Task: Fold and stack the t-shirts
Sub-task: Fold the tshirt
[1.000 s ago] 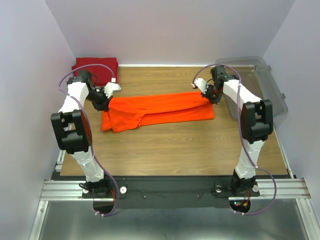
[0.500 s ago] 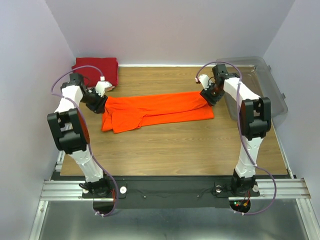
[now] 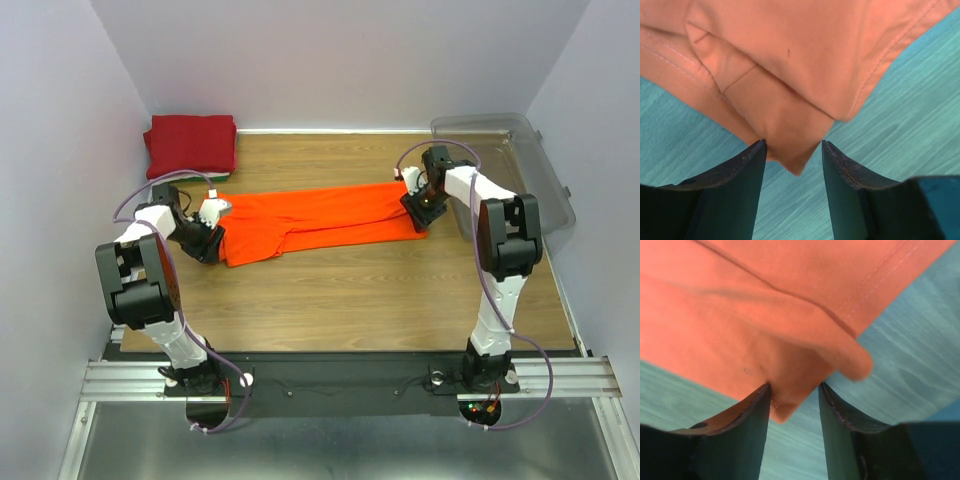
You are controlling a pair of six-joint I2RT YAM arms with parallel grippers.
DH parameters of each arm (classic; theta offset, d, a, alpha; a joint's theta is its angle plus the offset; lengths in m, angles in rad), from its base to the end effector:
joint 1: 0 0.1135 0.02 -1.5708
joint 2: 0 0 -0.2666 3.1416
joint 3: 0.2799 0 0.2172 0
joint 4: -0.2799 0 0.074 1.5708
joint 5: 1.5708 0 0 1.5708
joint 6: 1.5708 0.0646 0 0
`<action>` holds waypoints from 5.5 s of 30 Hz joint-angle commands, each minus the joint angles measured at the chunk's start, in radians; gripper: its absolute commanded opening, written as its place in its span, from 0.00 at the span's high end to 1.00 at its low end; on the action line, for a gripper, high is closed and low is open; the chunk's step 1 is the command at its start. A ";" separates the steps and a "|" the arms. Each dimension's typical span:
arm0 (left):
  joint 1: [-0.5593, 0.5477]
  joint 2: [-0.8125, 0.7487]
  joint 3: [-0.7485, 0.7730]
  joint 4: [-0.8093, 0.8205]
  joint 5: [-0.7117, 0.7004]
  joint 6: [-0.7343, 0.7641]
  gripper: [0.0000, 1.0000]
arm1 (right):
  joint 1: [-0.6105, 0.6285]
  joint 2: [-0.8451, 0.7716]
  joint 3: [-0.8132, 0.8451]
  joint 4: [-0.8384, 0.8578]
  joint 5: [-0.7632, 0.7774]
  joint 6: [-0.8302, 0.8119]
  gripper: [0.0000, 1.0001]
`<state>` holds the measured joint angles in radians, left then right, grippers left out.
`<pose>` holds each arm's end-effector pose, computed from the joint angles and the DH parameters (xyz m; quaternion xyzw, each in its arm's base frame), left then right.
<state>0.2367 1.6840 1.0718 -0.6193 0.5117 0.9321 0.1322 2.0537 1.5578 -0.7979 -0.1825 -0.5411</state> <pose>0.2979 0.0393 0.1846 0.3651 0.8819 -0.1179 0.2738 0.3886 0.0635 0.1708 -0.3377 0.9268 0.0605 0.1529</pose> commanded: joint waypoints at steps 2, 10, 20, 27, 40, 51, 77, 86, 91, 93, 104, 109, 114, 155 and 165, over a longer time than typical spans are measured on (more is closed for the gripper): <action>-0.002 0.006 -0.021 0.072 -0.021 -0.024 0.49 | -0.002 0.049 -0.010 0.037 0.021 0.040 0.58; 0.022 -0.041 -0.059 -0.045 -0.068 0.056 1.00 | -0.002 -0.024 -0.100 0.035 0.064 0.001 0.99; 0.033 -0.266 -0.033 -0.183 0.000 0.125 0.55 | 0.001 -0.197 -0.104 -0.099 -0.070 0.003 0.50; 0.015 -0.371 -0.076 -0.301 0.014 0.307 0.54 | 0.111 -0.233 -0.004 -0.123 -0.285 0.142 0.54; -0.169 -0.314 -0.292 -0.100 -0.021 0.179 0.50 | 0.500 -0.126 -0.124 0.468 -0.442 0.723 0.54; -0.175 -0.173 -0.269 0.016 -0.012 0.060 0.48 | 0.653 0.082 -0.010 0.557 -0.350 0.868 0.51; -0.177 -0.126 0.108 -0.152 0.194 -0.019 1.00 | 0.450 -0.174 -0.120 0.546 -0.411 0.735 0.36; -0.171 0.068 0.350 0.031 0.249 -0.197 1.00 | 0.250 -0.322 -0.252 0.336 -0.299 0.426 0.39; -0.163 0.195 0.470 0.116 0.263 -0.298 1.00 | 0.202 -0.398 -0.324 0.286 -0.219 0.307 0.50; -0.160 0.241 0.510 0.128 0.257 -0.325 1.00 | 0.179 -0.418 -0.354 0.276 -0.186 0.271 0.59; -0.119 0.323 0.518 0.201 0.186 -0.371 1.00 | 0.142 -0.376 -0.352 0.273 -0.064 0.178 0.76; -0.088 0.281 0.444 0.253 0.171 -0.392 1.00 | 0.142 -0.291 -0.303 0.278 -0.063 0.158 0.77; -0.085 0.270 0.412 0.262 0.172 -0.394 1.00 | 0.142 -0.192 -0.231 0.331 -0.002 0.168 0.78; -0.116 0.333 0.465 0.222 0.237 -0.375 0.99 | 0.464 0.512 0.755 0.476 -0.514 0.704 0.43; -0.116 0.353 0.479 0.220 0.237 -0.377 0.99 | 0.501 0.563 0.772 0.604 -0.511 0.793 0.43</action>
<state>0.1246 2.0396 1.5032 -0.3935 0.7204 0.5625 0.6178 2.6083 2.2791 -0.3164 -0.6807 0.2035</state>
